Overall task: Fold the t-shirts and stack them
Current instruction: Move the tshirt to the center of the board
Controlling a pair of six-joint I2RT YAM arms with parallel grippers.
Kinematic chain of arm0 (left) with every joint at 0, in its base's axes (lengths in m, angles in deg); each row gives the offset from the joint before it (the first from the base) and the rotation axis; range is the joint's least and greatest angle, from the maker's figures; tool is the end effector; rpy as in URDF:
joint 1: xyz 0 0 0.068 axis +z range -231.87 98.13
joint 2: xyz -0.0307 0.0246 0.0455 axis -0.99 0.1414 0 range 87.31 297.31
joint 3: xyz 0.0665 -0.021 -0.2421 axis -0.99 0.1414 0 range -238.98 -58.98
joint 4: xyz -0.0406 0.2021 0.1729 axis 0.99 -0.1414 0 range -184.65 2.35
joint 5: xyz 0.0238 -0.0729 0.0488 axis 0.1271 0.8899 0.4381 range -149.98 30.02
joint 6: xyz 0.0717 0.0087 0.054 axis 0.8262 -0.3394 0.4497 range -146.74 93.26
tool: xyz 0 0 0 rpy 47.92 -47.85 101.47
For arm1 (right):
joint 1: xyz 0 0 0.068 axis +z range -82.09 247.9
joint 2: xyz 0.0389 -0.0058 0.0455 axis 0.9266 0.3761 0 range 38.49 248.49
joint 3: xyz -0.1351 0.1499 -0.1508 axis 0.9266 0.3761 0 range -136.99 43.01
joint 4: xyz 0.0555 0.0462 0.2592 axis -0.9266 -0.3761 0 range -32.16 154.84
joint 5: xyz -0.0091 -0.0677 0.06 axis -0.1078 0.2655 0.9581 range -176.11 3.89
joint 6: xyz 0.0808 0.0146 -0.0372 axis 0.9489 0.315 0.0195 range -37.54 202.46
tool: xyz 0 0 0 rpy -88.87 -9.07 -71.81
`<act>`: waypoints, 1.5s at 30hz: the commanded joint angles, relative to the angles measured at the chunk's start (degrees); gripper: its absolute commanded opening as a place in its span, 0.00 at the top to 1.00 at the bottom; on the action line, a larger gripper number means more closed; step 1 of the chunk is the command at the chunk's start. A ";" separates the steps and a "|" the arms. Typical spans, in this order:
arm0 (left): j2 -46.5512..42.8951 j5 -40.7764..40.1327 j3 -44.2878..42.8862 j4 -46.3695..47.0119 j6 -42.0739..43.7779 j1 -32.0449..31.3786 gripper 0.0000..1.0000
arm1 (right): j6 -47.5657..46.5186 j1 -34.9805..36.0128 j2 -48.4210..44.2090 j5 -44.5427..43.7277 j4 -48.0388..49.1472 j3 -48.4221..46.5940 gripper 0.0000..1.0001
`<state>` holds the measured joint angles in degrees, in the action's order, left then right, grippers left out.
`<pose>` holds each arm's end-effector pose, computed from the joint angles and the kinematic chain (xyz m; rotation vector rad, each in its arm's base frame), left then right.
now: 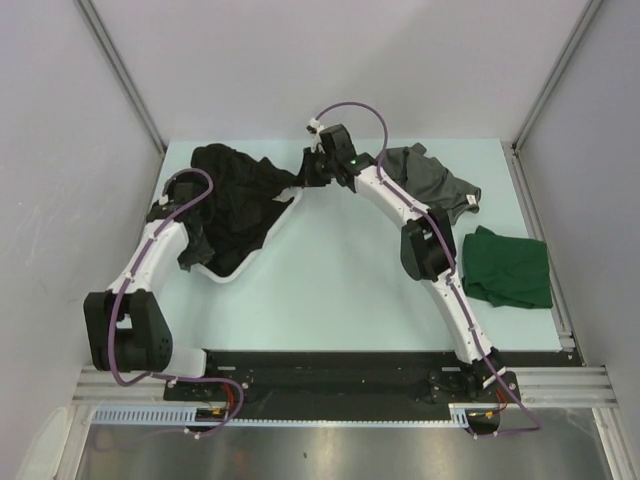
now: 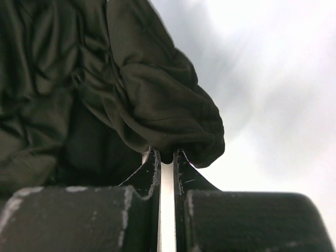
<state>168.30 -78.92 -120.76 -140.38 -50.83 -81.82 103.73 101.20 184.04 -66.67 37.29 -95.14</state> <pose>0.2873 0.0264 0.1834 -0.6453 2.6689 0.3568 0.4881 0.3525 0.1915 -0.4409 2.2455 0.8914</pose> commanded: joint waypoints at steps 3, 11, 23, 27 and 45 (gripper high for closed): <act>0.30 11.47 -1.24 -6.07 9.24 -8.66 1.00 | 21.31 3.62 4.72 6.21 30.26 0.87 1.00; 4.26 17.88 -6.51 -4.75 10.65 -17.10 1.00 | 28.20 4.41 7.38 8.24 33.87 -0.99 1.00; 10.58 17.00 -9.76 -3.61 9.95 -21.15 1.00 | 22.14 2.92 -2.01 8.33 32.73 9.89 0.61; 11.91 17.97 -11.43 -3.08 9.51 -21.24 0.81 | 20.04 0.11 -7.81 7.72 33.35 13.86 0.47; 20.87 5.77 -28.29 -8.09 5.03 -21.15 0.29 | 12.38 -10.53 -30.85 10.44 29.31 27.13 0.29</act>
<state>187.73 -70.59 -143.10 -149.15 -45.72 -102.65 118.53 91.30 159.50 -58.47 67.30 -72.08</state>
